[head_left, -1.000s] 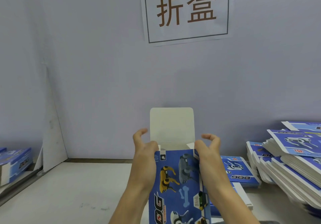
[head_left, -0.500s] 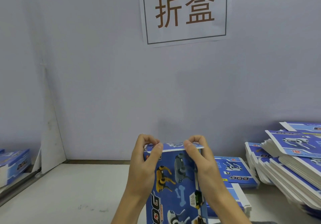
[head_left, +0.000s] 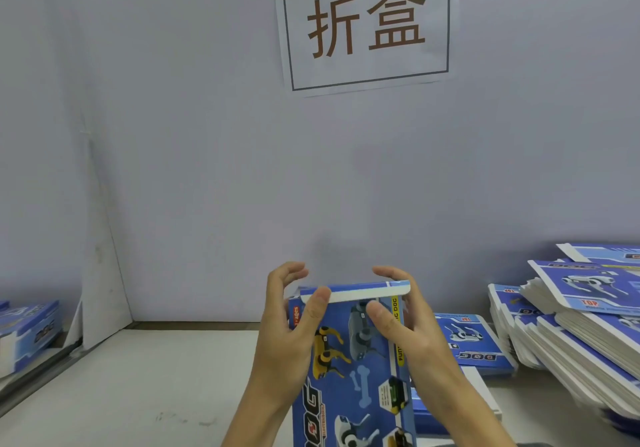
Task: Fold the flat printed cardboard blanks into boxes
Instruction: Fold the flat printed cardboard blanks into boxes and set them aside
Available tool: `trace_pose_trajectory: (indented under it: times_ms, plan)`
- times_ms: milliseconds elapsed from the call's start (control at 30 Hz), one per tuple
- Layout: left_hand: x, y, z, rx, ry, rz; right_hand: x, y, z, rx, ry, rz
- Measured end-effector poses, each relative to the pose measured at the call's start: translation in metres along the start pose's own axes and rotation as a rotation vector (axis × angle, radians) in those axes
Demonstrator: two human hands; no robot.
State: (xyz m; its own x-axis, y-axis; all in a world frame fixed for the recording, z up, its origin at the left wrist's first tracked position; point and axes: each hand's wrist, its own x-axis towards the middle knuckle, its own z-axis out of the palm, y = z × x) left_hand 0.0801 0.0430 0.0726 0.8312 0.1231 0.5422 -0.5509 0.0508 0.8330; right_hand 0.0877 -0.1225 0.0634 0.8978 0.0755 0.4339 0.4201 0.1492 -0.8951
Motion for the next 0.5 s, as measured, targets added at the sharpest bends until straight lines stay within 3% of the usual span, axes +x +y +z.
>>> trace_pose_trajectory:
  times_ms: [67,133,267,400,467,500]
  plan:
    - [0.001,0.002,-0.001,-0.013,-0.042,-0.060,0.000,-0.001,-0.006,-0.052,-0.029,0.012]
    - [0.002,0.003,-0.004,0.044,-0.106,-0.128,0.004,-0.005,-0.010,-0.025,0.091,-0.018]
    - [0.000,0.001,-0.013,0.143,-0.391,-0.349,0.012,-0.009,-0.024,0.235,0.395,-0.031]
    - [-0.003,0.004,-0.030,0.138,-0.638,-0.467,0.008,-0.009,-0.049,0.736,0.421,0.021]
    - [-0.002,0.009,-0.040,0.023,-0.671,-0.463,0.004,-0.007,-0.059,0.817,0.496,0.065]
    - [-0.001,0.012,-0.043,-0.055,-0.613,-0.414,0.004,-0.005,-0.063,0.802,0.537,0.101]
